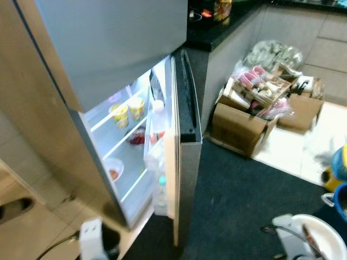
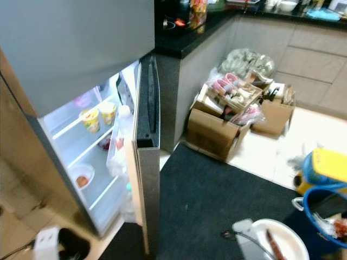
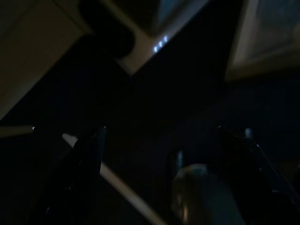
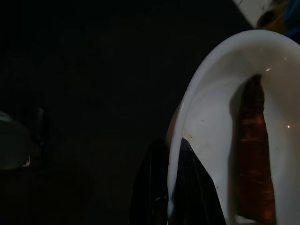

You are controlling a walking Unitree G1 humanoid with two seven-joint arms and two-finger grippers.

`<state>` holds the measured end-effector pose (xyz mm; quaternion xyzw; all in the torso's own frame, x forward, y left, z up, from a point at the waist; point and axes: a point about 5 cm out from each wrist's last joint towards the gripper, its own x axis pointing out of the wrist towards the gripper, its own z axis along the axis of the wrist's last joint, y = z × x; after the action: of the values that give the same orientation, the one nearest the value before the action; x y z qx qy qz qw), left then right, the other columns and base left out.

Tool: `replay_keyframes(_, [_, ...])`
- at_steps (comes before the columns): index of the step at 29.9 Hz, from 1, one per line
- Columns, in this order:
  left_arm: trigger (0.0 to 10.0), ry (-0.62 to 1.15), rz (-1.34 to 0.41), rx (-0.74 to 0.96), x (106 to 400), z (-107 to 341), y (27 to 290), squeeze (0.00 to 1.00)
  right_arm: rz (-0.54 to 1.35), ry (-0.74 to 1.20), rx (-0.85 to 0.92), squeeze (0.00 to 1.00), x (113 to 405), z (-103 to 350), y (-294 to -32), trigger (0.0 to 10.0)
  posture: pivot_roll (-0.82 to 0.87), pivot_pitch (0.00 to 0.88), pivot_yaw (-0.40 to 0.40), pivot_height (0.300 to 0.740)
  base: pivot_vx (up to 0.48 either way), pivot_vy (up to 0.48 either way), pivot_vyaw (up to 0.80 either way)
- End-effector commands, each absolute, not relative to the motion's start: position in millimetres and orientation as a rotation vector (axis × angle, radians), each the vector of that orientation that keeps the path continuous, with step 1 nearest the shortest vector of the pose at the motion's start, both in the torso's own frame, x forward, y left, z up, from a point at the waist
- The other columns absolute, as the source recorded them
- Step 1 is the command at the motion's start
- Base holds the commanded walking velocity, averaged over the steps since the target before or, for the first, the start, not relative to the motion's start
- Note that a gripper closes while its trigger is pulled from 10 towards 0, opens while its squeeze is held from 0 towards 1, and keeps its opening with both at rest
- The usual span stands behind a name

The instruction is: Restocking fridge

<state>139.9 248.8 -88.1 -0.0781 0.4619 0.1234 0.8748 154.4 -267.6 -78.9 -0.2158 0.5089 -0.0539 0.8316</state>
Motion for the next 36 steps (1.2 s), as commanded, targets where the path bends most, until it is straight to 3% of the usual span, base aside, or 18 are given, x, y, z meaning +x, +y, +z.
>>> replay_keyframes(1, [10.0,0.960,0.235,-0.128,146.5,-85.7,249.1,0.00,-0.120,1.062,-0.450,0.00,156.5,-77.5,-268.3,10.0,-0.05,0.001,0.037,0.740,0.000,0.000,-0.80])
replay_keyframes(6, [10.0,0.958,0.218,-0.140,147.8,-86.2,245.2,0.00,-0.113,1.027,-0.456,0.00,161.3,-75.4,-267.3,10.0,-0.05,0.009,0.030,0.740,0.000,0.000,-0.46])
replay_keyframes(14, [10.0,0.878,0.176,-0.184,168.4,-79.2,235.8,0.00,-0.109,1.020,-0.466,0.00,162.1,-74.4,-268.8,10.0,-0.04,0.021,0.027,0.740,0.000,-0.442,0.00])
replay_keyframes(26, [10.0,0.699,0.214,-0.235,207.1,-55.3,244.4,0.00,-0.109,1.003,-0.476,0.00,165.3,-72.2,-270.3,10.0,-0.05,0.032,0.022,0.740,0.000,0.000,0.00])
replay_keyframes(30, [10.0,0.604,0.242,-0.327,221.7,-43.6,249.8,0.00,-0.113,1.001,-0.474,0.00,165.5,-71.9,-270.9,10.0,-0.05,0.033,0.021,0.740,0.000,0.000,0.00])
replay_keyframes(36, [10.0,0.393,0.273,-0.616,245.8,-22.4,254.6,0.00,-0.114,0.998,-0.473,0.00,166.3,-71.6,-270.7,10.0,-0.04,0.036,0.021,0.740,0.000,0.000,0.00])
